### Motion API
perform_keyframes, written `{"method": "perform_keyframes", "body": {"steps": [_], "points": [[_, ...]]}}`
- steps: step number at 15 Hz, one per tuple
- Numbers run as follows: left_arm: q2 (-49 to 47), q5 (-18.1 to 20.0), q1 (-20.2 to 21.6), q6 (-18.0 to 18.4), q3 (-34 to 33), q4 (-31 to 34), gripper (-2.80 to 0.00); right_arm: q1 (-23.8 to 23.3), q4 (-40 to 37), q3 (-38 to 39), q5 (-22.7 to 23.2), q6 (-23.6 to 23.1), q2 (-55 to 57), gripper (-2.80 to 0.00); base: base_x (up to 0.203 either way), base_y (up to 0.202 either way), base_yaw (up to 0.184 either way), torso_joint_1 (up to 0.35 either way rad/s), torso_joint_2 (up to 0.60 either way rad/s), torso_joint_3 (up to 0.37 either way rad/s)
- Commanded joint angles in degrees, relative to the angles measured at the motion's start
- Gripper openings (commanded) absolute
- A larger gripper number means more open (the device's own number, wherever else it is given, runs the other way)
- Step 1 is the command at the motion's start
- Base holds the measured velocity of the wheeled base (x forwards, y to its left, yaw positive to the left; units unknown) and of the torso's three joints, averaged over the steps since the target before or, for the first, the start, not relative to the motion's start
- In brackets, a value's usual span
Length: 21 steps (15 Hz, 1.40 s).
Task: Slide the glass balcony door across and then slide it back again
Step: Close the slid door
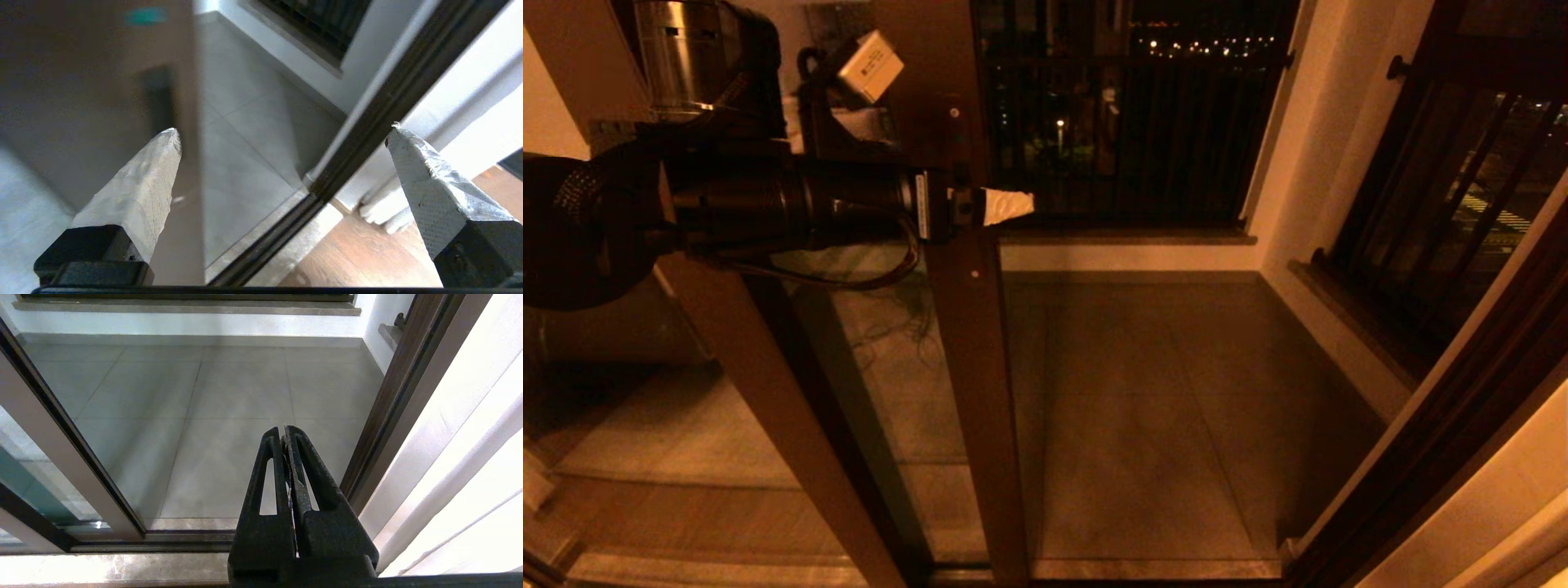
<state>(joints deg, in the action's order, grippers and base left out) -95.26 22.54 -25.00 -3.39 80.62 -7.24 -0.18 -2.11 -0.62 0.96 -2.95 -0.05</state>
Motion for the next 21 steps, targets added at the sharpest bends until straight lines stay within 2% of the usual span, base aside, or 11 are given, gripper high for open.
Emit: {"method": "perform_keyframes", "body": {"steps": [1, 21], "points": [[0.27, 0.14, 0.85, -0.04, -0.22, -0.07, 0.00, 0.01, -0.07, 0.01, 0.00, -0.04, 0.05, -2.80, 0.000, 0.000, 0.000, 0.000, 0.00, 0.000], [-6.16, 0.14, -2.46, 0.05, 5.03, -0.40, 0.00, 0.01, 0.00, 0.01, 0.00, -0.04, 0.05, -2.80, 0.000, 0.000, 0.000, 0.000, 0.00, 0.000]]}}
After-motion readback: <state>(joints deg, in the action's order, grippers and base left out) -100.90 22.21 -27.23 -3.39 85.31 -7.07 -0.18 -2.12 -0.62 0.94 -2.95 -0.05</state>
